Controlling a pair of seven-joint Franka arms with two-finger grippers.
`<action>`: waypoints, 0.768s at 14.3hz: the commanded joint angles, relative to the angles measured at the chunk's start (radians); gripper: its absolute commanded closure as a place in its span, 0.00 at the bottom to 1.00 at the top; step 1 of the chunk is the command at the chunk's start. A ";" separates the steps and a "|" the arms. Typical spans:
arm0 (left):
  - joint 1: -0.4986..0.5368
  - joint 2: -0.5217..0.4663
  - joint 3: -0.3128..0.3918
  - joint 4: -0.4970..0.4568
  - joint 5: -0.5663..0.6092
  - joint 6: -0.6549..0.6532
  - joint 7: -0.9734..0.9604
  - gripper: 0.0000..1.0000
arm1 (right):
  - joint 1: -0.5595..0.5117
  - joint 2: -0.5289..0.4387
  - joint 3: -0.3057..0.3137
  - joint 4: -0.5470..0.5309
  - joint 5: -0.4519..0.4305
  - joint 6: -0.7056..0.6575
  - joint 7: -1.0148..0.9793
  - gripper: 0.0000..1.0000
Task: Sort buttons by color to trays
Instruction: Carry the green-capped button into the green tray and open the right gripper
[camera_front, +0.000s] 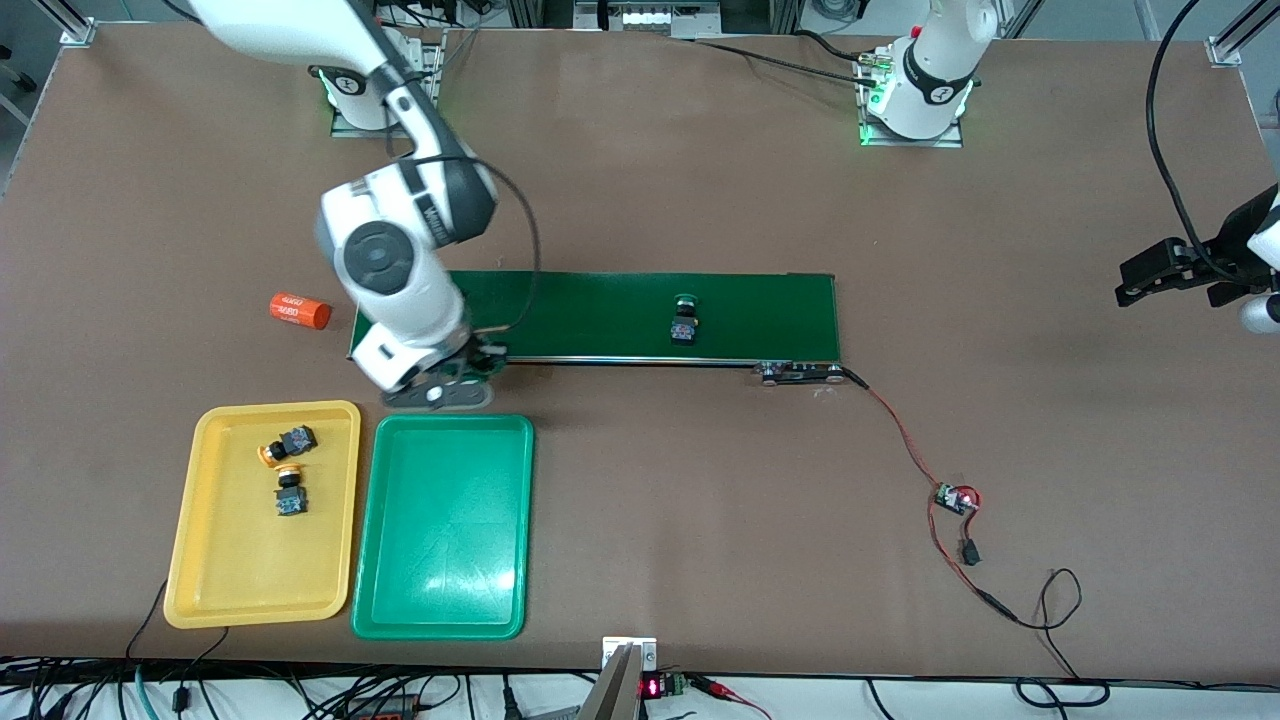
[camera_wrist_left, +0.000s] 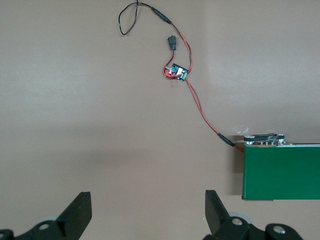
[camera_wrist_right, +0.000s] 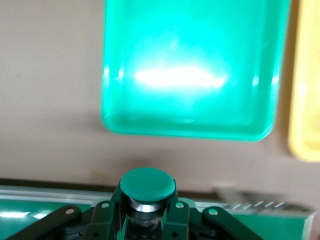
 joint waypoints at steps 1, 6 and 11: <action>0.004 0.006 0.003 0.020 -0.025 -0.011 0.017 0.00 | -0.086 0.114 0.013 0.121 0.001 -0.012 -0.135 0.94; 0.003 0.006 0.001 0.020 -0.025 -0.011 0.017 0.00 | -0.159 0.289 0.020 0.301 0.007 0.036 -0.197 0.93; 0.001 0.006 -0.004 0.020 -0.027 -0.011 0.017 0.00 | -0.168 0.366 0.019 0.301 0.007 0.186 -0.209 0.93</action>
